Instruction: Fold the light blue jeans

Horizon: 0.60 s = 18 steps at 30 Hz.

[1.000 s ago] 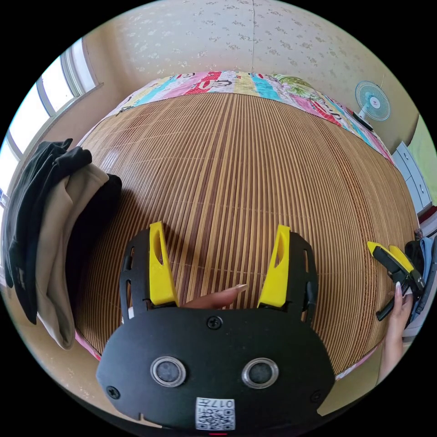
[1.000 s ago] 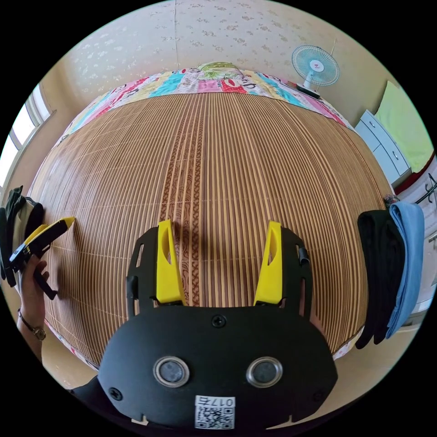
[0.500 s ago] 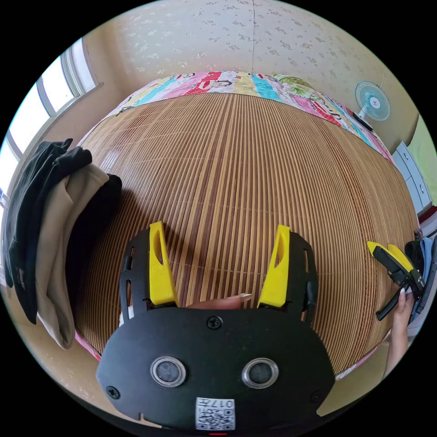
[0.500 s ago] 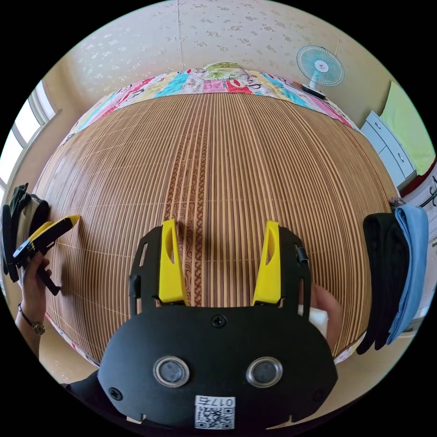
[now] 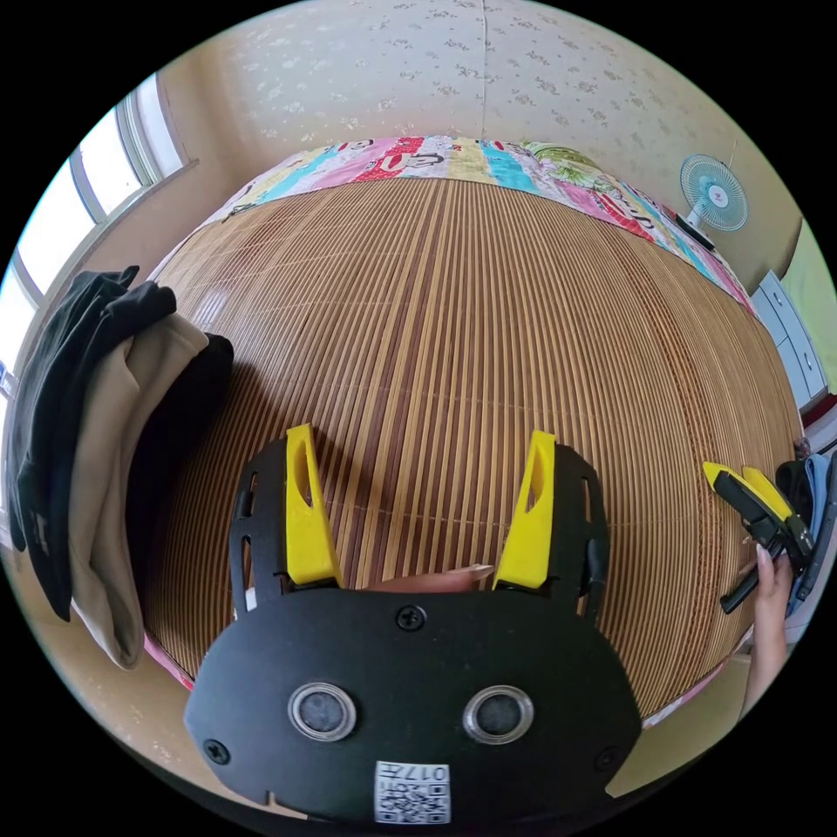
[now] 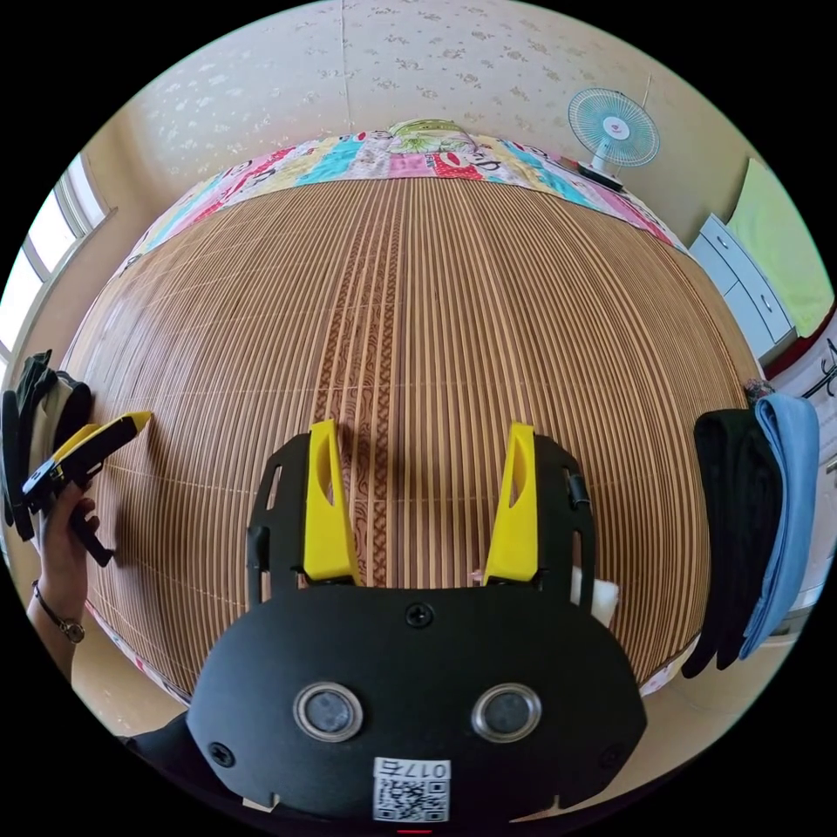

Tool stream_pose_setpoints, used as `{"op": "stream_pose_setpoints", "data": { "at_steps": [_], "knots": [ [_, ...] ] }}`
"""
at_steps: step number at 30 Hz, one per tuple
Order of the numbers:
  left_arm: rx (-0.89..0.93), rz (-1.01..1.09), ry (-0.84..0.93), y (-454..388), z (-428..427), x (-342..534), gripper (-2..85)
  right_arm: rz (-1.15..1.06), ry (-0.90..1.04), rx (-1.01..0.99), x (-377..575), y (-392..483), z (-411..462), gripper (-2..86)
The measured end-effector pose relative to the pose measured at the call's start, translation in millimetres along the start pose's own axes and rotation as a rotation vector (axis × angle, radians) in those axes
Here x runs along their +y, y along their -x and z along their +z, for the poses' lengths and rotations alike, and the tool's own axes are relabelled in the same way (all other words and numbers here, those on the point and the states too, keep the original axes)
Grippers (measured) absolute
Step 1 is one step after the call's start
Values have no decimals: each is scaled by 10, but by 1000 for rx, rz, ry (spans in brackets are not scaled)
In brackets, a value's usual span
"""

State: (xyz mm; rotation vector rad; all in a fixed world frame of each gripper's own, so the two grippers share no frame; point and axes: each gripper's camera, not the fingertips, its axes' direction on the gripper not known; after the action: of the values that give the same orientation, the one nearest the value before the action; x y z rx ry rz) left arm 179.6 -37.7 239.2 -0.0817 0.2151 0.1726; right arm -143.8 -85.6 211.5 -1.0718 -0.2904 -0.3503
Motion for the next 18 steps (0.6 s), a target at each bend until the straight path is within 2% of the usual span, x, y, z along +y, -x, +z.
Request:
{"op": "stream_pose_setpoints", "data": {
  "at_steps": [11, 14, 15, 16, 18],
  "knots": [
    [16, 6, 27, 122, 110, -104, 310, -32, 21, -4, -197, -408, 170, 236],
    [42, 53, 121, 173, 72, -203, 239, -107, 139, -55, -314, -565, 151, 163],
    [69, 72, 135, 222, 16, -215, 159, -114, 169, -68, -343, -601, 143, 142],
    [155, 89, 136, 307, -54, -199, 49, -137, 230, -122, -386, -677, 126, 76],
    [344, 84, 145, 506, -168, -150, 54, -156, 342, -318, -411, -810, 101, 35]
  ]
}}
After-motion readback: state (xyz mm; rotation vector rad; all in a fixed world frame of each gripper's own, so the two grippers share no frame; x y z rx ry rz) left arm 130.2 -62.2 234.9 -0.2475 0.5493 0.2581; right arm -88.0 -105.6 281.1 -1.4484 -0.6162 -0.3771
